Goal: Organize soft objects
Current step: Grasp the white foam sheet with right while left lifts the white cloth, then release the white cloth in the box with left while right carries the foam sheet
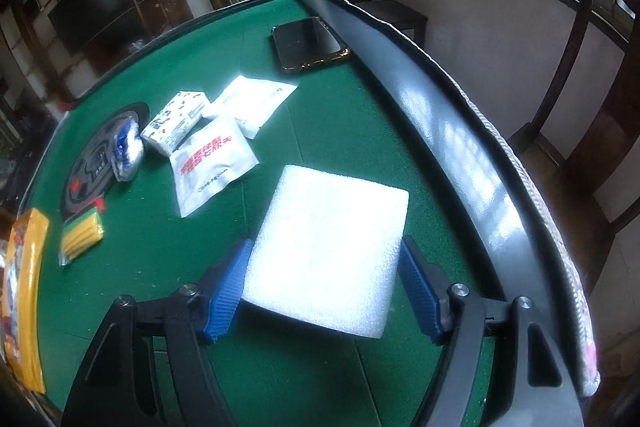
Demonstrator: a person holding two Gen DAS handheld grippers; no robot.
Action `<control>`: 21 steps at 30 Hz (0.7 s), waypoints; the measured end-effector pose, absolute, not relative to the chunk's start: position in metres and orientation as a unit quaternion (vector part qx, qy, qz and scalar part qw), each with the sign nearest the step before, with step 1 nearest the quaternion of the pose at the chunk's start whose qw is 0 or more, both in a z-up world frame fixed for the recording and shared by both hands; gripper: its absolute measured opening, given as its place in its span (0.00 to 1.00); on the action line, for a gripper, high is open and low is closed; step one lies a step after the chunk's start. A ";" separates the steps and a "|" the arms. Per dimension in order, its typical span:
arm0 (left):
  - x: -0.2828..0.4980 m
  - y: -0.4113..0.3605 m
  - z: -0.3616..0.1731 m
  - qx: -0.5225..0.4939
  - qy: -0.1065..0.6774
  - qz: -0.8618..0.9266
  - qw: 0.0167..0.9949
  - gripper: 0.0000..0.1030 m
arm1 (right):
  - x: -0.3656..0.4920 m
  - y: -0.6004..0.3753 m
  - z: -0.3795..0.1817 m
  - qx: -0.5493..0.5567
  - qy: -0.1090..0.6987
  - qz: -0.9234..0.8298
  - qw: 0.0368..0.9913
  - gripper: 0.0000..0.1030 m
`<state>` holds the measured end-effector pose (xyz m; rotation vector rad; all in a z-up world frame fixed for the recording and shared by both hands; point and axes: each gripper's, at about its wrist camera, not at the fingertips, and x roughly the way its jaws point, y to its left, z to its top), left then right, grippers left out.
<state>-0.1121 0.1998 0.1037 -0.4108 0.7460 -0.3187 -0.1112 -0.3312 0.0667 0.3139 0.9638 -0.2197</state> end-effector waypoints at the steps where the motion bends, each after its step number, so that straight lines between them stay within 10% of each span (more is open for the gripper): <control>1: -0.117 0.213 0.103 -0.205 0.356 -0.143 0.900 0.34 | -0.113 -0.328 0.070 0.152 0.457 -0.099 0.871 0.66; 21: -0.162 0.337 0.075 -0.243 0.343 0.011 0.907 0.34 | -0.135 -0.218 0.107 0.119 0.403 0.053 0.906 0.66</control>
